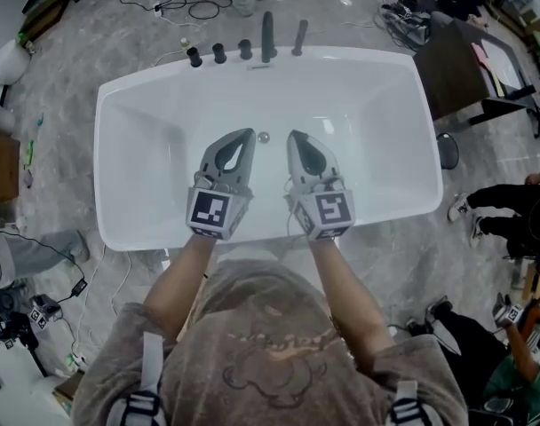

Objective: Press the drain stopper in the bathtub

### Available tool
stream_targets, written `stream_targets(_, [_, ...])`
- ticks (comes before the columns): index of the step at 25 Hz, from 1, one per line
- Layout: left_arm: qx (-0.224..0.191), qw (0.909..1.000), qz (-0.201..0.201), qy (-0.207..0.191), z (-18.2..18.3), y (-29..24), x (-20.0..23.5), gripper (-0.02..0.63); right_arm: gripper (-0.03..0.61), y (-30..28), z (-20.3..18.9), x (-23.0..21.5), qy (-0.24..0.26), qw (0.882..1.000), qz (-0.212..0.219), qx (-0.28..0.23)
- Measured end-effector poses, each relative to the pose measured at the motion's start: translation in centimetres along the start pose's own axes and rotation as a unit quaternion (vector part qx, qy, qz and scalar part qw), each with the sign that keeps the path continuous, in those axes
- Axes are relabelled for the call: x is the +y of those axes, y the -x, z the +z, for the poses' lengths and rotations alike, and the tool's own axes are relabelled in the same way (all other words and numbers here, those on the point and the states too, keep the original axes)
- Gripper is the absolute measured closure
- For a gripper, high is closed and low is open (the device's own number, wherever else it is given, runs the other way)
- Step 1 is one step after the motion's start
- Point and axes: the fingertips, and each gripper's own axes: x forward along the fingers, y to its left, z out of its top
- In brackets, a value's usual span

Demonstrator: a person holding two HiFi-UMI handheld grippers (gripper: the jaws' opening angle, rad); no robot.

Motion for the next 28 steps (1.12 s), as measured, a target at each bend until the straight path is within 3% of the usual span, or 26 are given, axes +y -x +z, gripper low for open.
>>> stream_targets(5, [0.006,0.9998,0.005,0.018,-1.7,-2.7,0.8,0.609,0.581,-1.9,-2.0,-2.0,0.010,1.000,0.009,0.011])
stream_targets(20, [0.013,0.9997,0.008,0.020,-10.0,-8.7,3.2,0.609,0.581,-7.9,-8.5,-5.9,0.019,0.999,0.039,0.005])
stream_targets(28, [0.020,0.9994,0.011,0.026,-15.6,-10.8,3.5,0.609,0.581,-9.6,-14.2,-8.6,0.017,0.999,0.038,0.020])
